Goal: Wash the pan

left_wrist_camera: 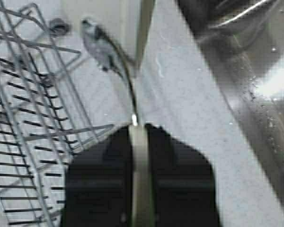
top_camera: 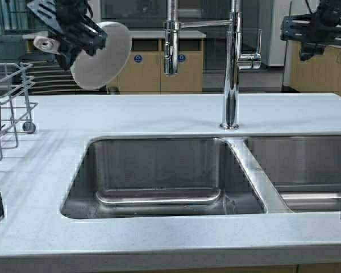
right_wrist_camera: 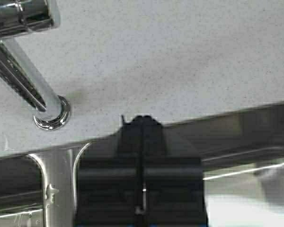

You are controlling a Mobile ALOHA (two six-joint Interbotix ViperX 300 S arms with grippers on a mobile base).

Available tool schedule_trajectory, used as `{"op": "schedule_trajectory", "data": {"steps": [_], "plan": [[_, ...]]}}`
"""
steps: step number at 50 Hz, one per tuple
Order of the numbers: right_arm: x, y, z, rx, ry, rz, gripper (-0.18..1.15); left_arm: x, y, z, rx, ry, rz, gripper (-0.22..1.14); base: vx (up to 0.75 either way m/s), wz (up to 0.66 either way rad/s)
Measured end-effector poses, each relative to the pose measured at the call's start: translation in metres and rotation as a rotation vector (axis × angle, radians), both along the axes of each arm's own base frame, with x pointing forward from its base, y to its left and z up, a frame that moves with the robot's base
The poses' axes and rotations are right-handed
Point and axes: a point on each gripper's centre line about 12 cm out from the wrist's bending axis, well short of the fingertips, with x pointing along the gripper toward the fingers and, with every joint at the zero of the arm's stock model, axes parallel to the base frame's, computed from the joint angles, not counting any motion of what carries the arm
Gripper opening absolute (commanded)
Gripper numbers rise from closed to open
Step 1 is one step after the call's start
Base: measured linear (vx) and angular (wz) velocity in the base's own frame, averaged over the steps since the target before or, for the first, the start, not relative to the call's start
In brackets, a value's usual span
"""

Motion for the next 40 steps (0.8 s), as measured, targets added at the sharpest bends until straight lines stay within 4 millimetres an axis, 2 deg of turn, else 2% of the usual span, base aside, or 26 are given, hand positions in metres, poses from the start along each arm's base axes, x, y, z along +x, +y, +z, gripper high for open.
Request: {"op": "schedule_trajectory", "data": {"steps": [12,22,29,40], "plan": [[0.000,0.000,0.001,-0.003,-0.003,0.001,0.05,-0.009,0.038,0.049,-0.045,-0.099,0.061,0.03,0.00,0.01],[0.002,0.001,0.003,-0.009,-0.009,0.007,0.05,-0.021,0.080,0.068,-0.021,-0.131,0.140,0.03,0.00,0.00],[0.003,0.001,0.001,-0.009,-0.006,0.009,0.05,-0.033,0.100,0.062,-0.023,-0.100,0.197,0.03,0.00,0.00],[0.004,-0.001,-0.005,-0.012,0.006,0.006,0.05,-0.055,0.132,0.031,-0.018,-0.016,0.301,0.03,0.00,0.00]]}}
